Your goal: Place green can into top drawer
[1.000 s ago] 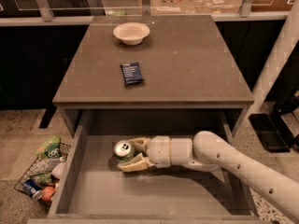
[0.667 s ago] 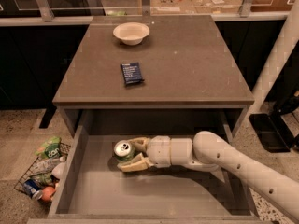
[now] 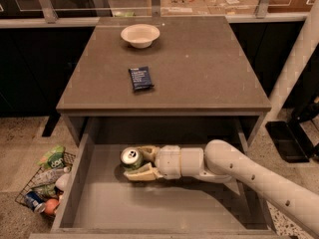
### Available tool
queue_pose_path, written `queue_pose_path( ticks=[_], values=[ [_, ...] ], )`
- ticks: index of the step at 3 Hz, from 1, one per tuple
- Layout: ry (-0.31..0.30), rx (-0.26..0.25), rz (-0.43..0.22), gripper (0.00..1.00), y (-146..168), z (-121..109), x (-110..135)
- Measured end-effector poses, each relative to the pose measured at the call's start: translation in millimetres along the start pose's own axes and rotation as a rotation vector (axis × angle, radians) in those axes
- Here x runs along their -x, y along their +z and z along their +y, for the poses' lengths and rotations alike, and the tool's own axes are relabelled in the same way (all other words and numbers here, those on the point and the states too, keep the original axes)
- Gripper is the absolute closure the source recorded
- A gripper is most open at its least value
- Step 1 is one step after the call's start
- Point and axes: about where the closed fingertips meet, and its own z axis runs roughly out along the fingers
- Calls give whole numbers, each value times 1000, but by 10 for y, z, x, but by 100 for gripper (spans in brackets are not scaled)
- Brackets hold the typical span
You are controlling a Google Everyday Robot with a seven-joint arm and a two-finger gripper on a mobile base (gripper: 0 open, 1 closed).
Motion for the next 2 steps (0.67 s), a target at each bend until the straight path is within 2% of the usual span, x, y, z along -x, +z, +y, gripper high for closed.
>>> queue_pose_path(
  ticks=[1,2],
  values=[
    [-1,3,-1,15,15,9,5],
    [-1,7,-2,0,29,18,10]
  ],
)
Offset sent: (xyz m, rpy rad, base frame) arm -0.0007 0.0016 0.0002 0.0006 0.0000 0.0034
